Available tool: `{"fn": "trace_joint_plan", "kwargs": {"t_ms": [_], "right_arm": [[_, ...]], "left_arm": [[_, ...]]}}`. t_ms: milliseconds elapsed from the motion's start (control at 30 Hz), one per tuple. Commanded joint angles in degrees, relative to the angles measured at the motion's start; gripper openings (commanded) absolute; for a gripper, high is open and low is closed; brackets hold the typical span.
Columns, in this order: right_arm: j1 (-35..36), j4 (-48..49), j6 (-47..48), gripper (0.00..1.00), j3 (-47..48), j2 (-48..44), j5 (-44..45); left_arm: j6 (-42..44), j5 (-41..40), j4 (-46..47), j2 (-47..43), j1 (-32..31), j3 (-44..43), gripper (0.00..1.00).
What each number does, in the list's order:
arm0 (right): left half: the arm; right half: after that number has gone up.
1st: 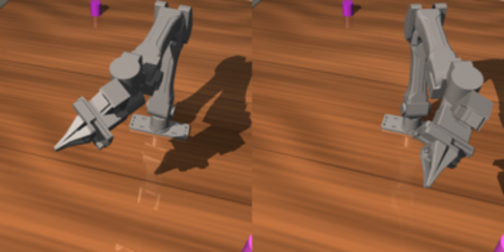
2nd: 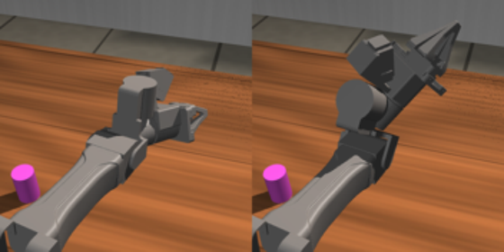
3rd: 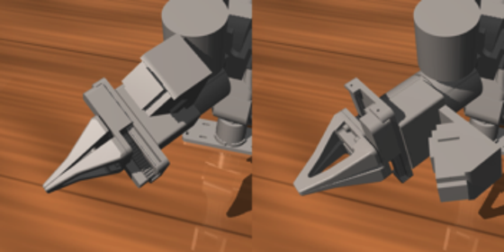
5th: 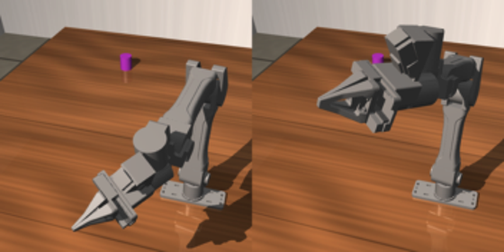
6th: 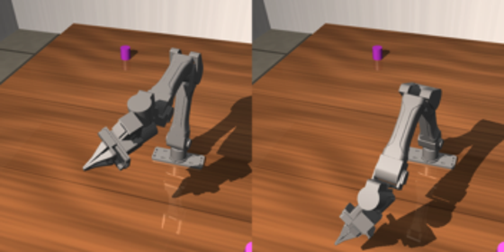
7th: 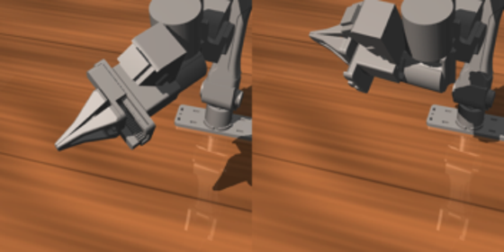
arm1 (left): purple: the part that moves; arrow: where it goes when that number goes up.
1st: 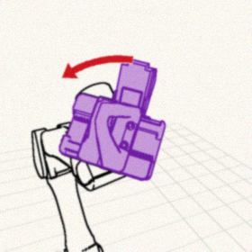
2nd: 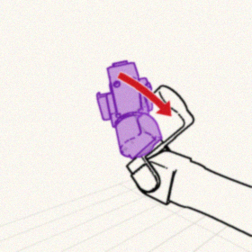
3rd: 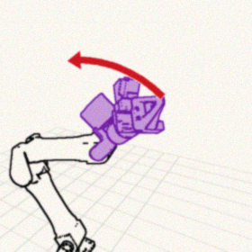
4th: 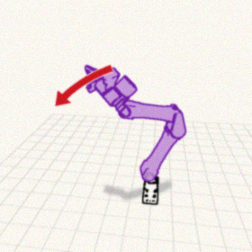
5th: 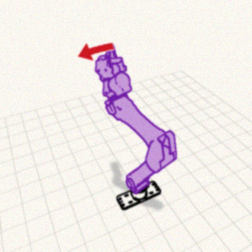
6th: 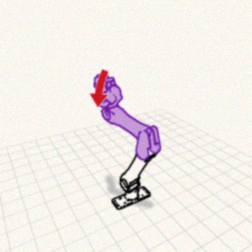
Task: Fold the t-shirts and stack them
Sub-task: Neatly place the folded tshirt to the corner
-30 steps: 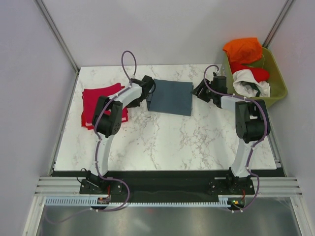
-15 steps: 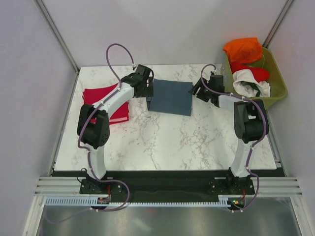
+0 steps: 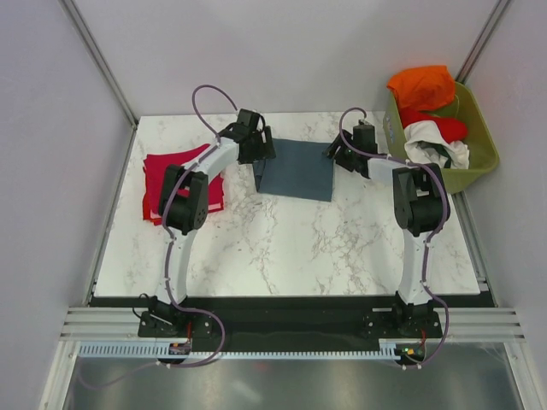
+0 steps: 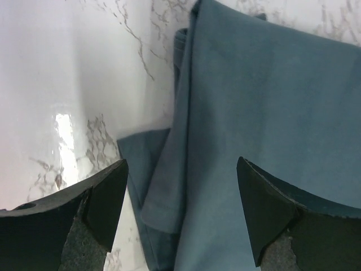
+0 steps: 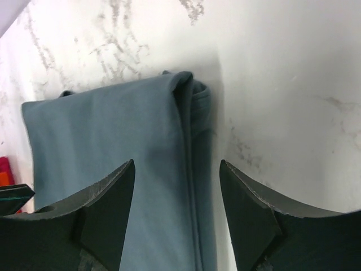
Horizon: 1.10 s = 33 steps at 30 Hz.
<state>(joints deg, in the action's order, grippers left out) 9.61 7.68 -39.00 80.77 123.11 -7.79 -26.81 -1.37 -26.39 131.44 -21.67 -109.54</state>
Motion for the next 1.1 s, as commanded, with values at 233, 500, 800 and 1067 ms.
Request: {"fn": "trace_joint_plan", "kwargs": {"t_ms": [233,500,800,1067], "right_arm": [[-0.2,-3.64,-1.07,0.66,10.1,7.31,2.61],[-0.38,-3.9,-1.86,0.59,12.65,9.34,1.2],[-0.82,-4.25,-3.1,0.54,15.2,11.63,-1.44],[-0.82,-3.9,-3.89,0.44,16.78,12.94,-2.14]], "left_arm": [[-3.51,7.33,3.01,8.92,3.3,-10.61,0.81],[-5.27,12.79,5.03,12.44,5.06,-13.68,0.75],[-8.96,16.92,7.32,16.3,4.97,-17.2,0.72],[-12.39,16.57,8.98,18.42,5.06,-17.38,0.45]]}}
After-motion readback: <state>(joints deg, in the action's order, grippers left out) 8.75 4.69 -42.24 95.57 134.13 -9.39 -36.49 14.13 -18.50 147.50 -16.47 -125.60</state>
